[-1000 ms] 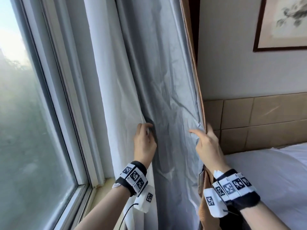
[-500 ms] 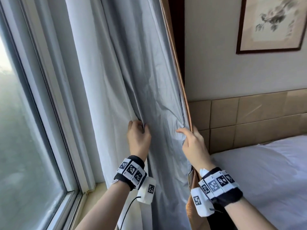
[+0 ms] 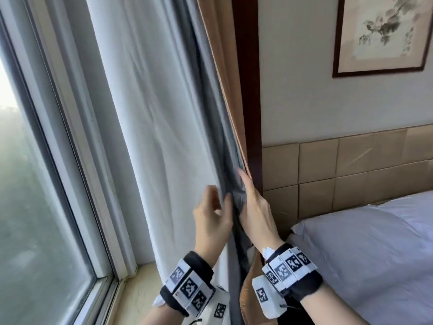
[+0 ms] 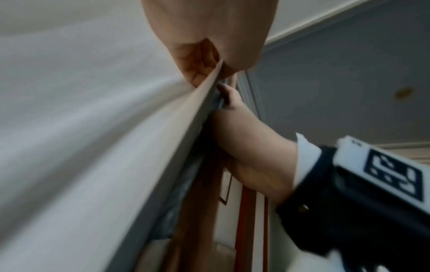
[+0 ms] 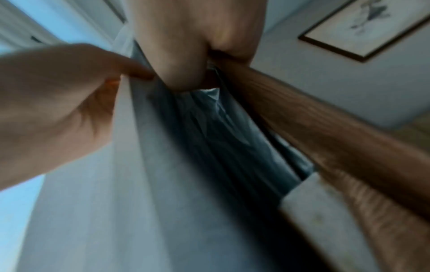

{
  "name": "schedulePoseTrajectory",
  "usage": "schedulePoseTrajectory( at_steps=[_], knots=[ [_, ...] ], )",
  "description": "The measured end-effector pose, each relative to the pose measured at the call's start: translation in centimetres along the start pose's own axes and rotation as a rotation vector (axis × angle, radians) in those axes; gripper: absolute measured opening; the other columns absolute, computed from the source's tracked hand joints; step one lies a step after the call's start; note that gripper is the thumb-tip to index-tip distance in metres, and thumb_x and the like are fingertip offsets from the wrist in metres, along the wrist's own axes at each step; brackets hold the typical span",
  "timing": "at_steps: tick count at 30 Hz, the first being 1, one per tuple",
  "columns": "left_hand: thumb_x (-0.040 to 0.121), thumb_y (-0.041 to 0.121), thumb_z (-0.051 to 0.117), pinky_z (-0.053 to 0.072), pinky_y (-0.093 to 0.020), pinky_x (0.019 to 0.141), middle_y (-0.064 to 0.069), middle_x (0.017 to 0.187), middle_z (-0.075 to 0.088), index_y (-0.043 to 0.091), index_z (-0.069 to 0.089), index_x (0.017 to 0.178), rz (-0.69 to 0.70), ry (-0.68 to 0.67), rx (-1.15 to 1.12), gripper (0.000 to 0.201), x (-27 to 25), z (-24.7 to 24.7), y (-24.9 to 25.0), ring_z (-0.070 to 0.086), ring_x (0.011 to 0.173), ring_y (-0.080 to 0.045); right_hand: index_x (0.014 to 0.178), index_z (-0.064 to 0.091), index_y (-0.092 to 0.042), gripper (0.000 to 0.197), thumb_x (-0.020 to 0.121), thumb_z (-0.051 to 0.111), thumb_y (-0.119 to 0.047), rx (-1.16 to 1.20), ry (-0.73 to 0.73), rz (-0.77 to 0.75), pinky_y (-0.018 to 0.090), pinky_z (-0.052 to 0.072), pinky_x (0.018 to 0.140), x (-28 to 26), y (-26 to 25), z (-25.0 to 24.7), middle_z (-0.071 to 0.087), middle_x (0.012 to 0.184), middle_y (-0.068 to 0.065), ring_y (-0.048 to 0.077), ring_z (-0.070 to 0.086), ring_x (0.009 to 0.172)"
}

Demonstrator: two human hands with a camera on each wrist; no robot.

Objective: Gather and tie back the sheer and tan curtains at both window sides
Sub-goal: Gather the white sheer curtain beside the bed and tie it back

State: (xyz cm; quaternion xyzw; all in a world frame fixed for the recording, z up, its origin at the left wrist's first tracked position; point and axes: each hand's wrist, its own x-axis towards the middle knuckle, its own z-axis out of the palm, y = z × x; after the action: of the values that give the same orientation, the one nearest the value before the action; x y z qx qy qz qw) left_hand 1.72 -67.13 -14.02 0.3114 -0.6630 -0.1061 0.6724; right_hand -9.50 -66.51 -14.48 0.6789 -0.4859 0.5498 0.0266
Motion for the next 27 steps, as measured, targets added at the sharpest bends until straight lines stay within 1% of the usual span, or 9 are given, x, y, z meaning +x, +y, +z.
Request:
schedulePoseTrajectory(
  at_steps=[4,7,9,10,13,16,18,23,27],
  knots=[
    [0.093,0.004,0.054,0.033,-0.014,0.056,0.013,0.061,0.041,0.017,0.045,0.078,0.01,-0.15,-0.087,0.022,0.3,1.3,0.6,0.041,0.055,-0.003,0.142,-0.015,-0.059,0.105,0.087,0.06,-0.01,0.291,0.057,0.239,0.049,0.054,0.082,0.2,-1.2,0.2,0.066,0.106,0.002,0.026,0.068,0.082],
    [0.096,0.007,0.052,0.035,-0.018,0.057,0.015,0.062,0.042,0.02,0.045,0.077,-0.036,-0.222,-0.139,0.024,0.4,1.4,-0.4,0.041,0.058,-0.002,0.149,0.019,-0.041,0.08,0.088,0.047,0.003,0.491,0.018,0.303,0.02,0.048,0.091,0.7,-0.6,-0.5,0.058,0.111,-0.022,0.002,0.063,0.102],
    [0.096,0.01,0.053,0.04,-0.023,0.06,0.013,0.067,0.047,0.018,0.049,0.081,-0.011,-0.29,-0.124,0.018,0.1,1.2,-0.8,0.046,0.062,-0.006,0.125,0.061,-0.025,0.047,0.083,0.045,-0.01,0.659,-0.064,0.348,0.028,0.046,0.097,1.0,-0.1,-1.1,0.07,0.108,-0.006,0.012,0.063,0.109],
    [0.095,0.01,0.054,0.043,-0.023,0.065,0.012,0.072,0.053,0.017,0.054,0.087,0.011,-0.33,-0.121,0.011,0.0,1.1,-0.9,0.053,0.068,-0.008,0.113,0.067,-0.018,0.036,0.084,0.046,-0.021,0.704,-0.091,0.358,0.035,0.048,0.097,1.1,-0.2,-1.4,0.071,0.105,0.005,0.021,0.064,0.107],
    [0.091,0.011,0.057,0.049,-0.03,0.083,0.007,0.098,0.065,0.015,0.063,0.108,0.092,-0.471,-0.097,0.018,-0.6,0.9,-1.0,0.061,0.093,-0.011,0.116,0.063,-0.017,0.043,0.087,0.058,-0.049,0.563,-0.107,0.331,0.033,0.051,0.092,1.3,-0.4,-1.8,0.07,0.103,0.004,0.015,0.066,0.101],
    [0.094,0.02,0.058,0.045,-0.026,0.093,0.007,0.111,0.064,0.016,0.069,0.108,0.088,-0.676,-0.053,0.018,-1.2,0.2,-1.4,0.057,0.108,-0.006,0.104,0.063,-0.008,0.032,0.09,0.06,-0.037,0.211,-0.029,0.296,0.037,0.053,0.083,2.0,1.1,-0.9,0.071,0.091,0.006,0.019,0.067,0.09],
    [0.095,0.022,0.057,0.046,-0.022,0.088,0.008,0.105,0.066,0.016,0.074,0.099,0.068,-0.603,-0.018,0.018,-1.1,-0.8,-2.0,0.06,0.102,-0.005,0.095,0.06,-0.002,0.035,0.096,0.05,-0.036,0.079,-0.045,0.293,0.044,0.05,0.079,2.2,2.5,-0.3,0.067,0.085,0.017,0.034,0.063,0.087],
    [0.086,0.017,0.067,0.048,-0.024,0.069,0.007,0.089,0.068,0.021,0.067,0.093,-0.223,0.032,0.002,0.008,2.5,-3.4,-5.7,0.063,0.078,-0.008,0.099,0.059,0.004,0.039,0.101,0.04,-0.031,-0.027,-0.081,0.228,0.046,0.046,0.077,2.1,3.1,-0.2,0.064,0.085,0.027,0.045,0.057,0.086],
    [0.076,0.037,0.077,0.046,-0.031,0.092,0.004,0.12,0.052,0.032,0.05,0.125,-0.406,0.004,0.079,0.056,5.1,-4.7,-8.9,0.054,0.107,-0.012,0.093,0.061,0.005,0.038,0.102,0.043,-0.027,-0.009,-0.105,0.248,0.044,0.045,0.077,2.9,2.9,-0.3,0.065,0.081,0.025,0.043,0.058,0.086]
  ],
)
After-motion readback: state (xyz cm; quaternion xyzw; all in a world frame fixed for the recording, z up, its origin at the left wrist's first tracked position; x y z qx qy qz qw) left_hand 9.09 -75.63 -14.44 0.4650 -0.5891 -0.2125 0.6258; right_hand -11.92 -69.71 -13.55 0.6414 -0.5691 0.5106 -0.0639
